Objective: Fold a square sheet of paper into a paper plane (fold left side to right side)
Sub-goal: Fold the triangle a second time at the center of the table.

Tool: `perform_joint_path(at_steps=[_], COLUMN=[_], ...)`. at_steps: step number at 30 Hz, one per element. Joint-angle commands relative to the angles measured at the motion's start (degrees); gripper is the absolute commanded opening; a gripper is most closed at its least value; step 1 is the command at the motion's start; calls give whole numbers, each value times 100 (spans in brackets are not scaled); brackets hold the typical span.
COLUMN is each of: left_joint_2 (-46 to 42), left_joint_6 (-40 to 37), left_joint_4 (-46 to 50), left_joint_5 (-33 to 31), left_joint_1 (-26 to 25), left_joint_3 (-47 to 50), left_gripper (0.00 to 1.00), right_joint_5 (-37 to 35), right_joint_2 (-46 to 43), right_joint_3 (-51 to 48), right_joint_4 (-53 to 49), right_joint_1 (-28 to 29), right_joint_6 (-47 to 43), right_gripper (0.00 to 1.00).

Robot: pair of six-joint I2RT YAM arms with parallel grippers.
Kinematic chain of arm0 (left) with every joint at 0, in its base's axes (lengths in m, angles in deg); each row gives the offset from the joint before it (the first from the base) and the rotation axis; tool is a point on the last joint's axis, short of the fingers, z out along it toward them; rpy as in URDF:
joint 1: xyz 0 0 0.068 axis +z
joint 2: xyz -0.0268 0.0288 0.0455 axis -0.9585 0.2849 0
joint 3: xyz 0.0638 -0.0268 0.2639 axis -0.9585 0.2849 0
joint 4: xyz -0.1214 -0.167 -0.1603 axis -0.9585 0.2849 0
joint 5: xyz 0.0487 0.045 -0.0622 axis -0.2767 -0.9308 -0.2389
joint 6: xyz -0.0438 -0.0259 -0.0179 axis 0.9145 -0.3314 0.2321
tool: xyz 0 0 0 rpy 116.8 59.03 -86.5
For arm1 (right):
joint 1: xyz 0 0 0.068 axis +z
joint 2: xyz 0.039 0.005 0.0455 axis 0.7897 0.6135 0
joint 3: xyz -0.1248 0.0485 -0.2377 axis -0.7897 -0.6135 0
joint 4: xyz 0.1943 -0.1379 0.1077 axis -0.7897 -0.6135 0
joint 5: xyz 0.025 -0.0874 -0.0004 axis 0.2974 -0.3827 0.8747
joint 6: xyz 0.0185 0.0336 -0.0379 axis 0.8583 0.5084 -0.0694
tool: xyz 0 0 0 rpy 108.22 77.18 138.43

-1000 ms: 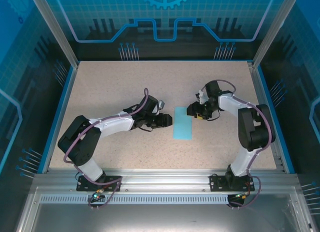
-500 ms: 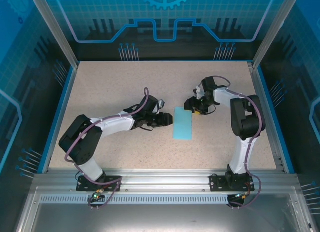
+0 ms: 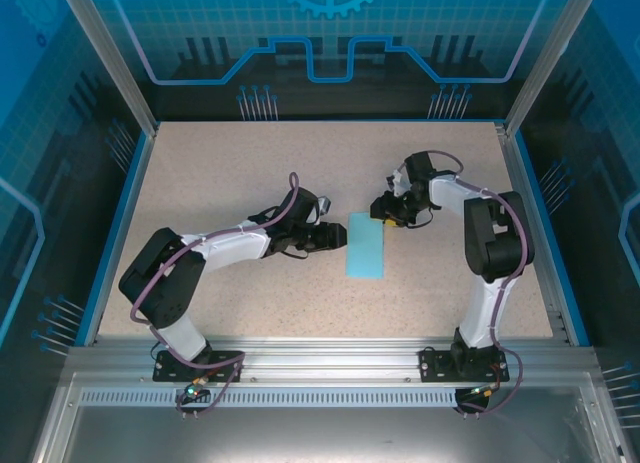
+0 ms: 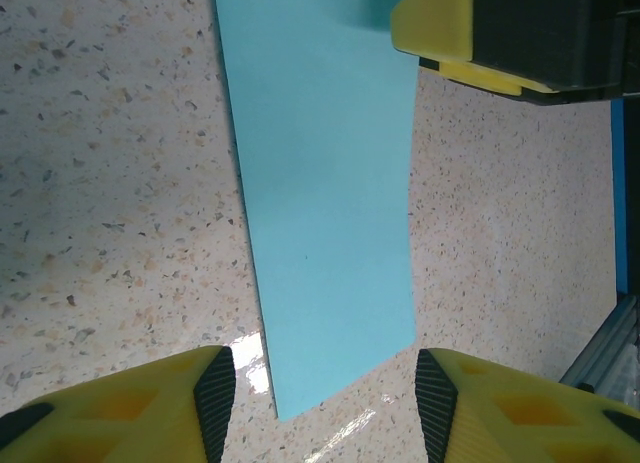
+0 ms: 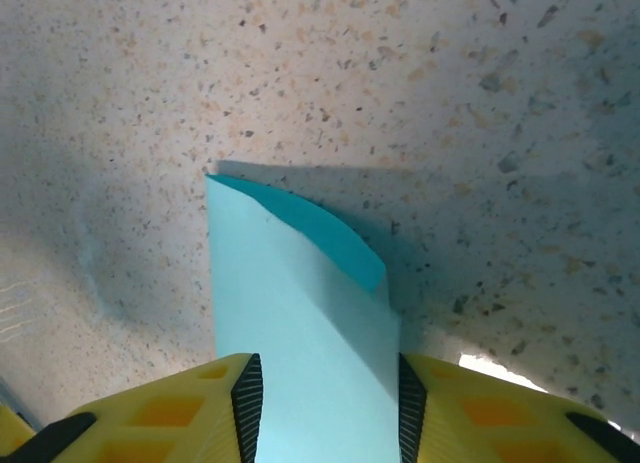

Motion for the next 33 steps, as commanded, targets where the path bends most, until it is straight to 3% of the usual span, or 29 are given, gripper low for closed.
perform_joint_path(at_steps=[1, 9, 19, 33], left_joint_2=[30, -573, -945, -12], left_joint_6=[-44, -984, -2100, -2874], left_joint_4=[28, -420, -239, 285], left_joint_5=[-67, -304, -1492, -2224], left_joint_1=[-51, -419, -1447, -2272], left_joint_3=[-129, 242, 383, -475], left_gripper=[55, 56, 60, 69], right_joint_5=[314, 503, 746, 1209], right_joint_2=[-275, -285, -839, -1054], right_joint_3=[-207, -648, -1085, -1034], right_joint_4=[20, 215, 280, 159], right_joint_1=[-65, -16, 102, 130], right_joint_6=[21, 33, 234, 671], right_gripper=[41, 43, 43, 43])
